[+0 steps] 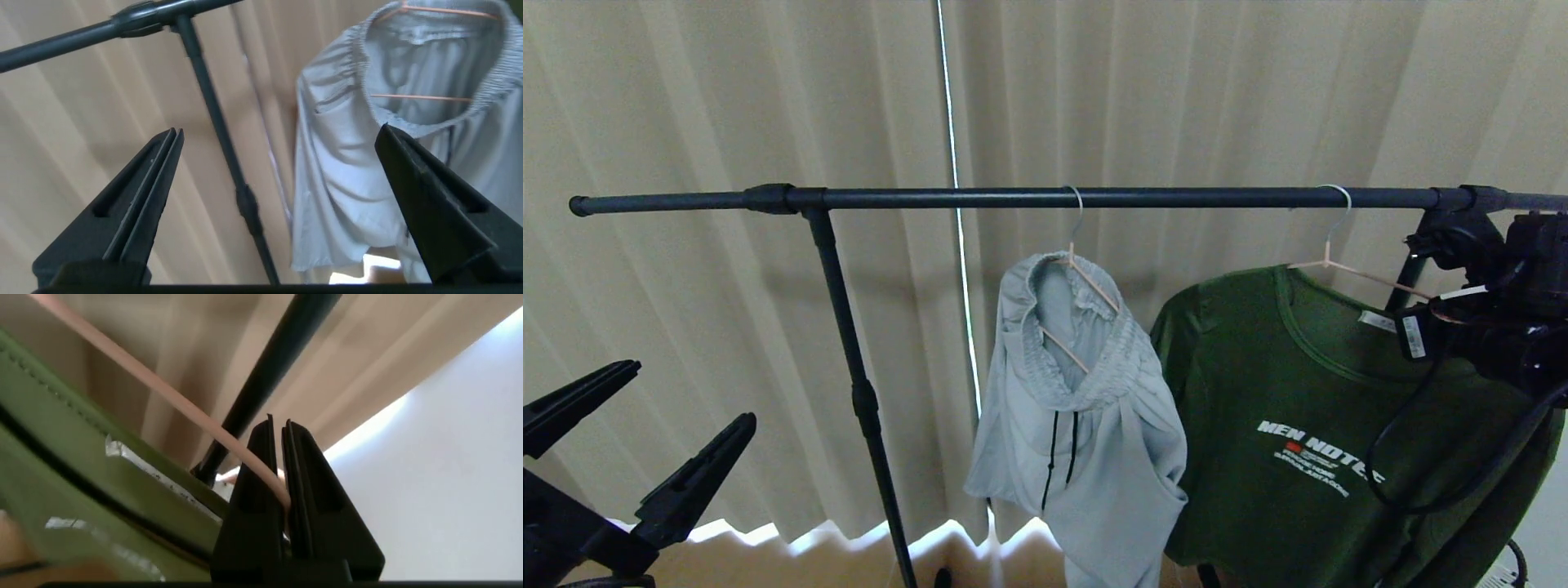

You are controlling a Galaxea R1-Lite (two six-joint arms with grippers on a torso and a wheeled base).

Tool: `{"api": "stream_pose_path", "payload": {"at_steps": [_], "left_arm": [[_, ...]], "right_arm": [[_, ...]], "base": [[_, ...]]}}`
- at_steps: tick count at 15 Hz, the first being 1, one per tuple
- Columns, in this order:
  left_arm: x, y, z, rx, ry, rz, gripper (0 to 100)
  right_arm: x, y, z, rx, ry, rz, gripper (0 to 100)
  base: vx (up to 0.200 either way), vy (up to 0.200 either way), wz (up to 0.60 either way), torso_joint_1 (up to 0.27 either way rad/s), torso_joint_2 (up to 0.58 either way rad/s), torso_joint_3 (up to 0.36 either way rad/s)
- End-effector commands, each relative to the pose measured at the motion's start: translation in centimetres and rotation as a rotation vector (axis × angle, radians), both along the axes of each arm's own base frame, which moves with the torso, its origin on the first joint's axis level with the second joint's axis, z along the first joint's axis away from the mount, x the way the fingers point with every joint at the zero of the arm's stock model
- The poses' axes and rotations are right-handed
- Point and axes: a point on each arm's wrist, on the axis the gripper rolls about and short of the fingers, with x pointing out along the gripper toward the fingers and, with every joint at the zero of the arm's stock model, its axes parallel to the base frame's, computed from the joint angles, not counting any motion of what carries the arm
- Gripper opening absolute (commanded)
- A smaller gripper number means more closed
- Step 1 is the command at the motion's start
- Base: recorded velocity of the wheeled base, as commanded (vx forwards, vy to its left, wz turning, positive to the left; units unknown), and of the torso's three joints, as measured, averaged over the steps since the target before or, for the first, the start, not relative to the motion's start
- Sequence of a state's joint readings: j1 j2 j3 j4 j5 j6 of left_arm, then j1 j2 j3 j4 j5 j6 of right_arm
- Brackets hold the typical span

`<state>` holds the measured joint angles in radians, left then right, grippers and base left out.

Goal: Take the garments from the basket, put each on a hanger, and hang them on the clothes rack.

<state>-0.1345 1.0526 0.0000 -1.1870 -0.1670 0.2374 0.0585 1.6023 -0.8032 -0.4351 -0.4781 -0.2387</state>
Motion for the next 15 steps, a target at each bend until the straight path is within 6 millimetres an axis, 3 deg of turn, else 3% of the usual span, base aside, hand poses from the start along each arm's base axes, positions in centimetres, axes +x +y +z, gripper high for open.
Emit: {"api": "stream_pose_path", "payload": {"at_steps": [1,13,15], "left_arm": [[-0.1,0.2,0.1,-0.001,-0.008,0.016,100],[-0.6,0.5,0.4,-0.007,-0.035,0.042,100],[-1.9,1.0,1.0,-0.028,-0.104,0.082,100]], "right_arm": [[-0.7,0.2,0.0,0.002,-0.005,0.011,100],[-10.3,1.2,0.6,0.139,-0.243,0.540,100],[-12.3,1.1,1.1,0.126,-0.348,0.557,100]], "base": [[0.000,0.000,0.00,0.000,0.00,0.000],[0.000,0.000,0.00,0.000,0.00,0.000],[0.000,0.000,0.00,0.000,0.00,0.000]]}}
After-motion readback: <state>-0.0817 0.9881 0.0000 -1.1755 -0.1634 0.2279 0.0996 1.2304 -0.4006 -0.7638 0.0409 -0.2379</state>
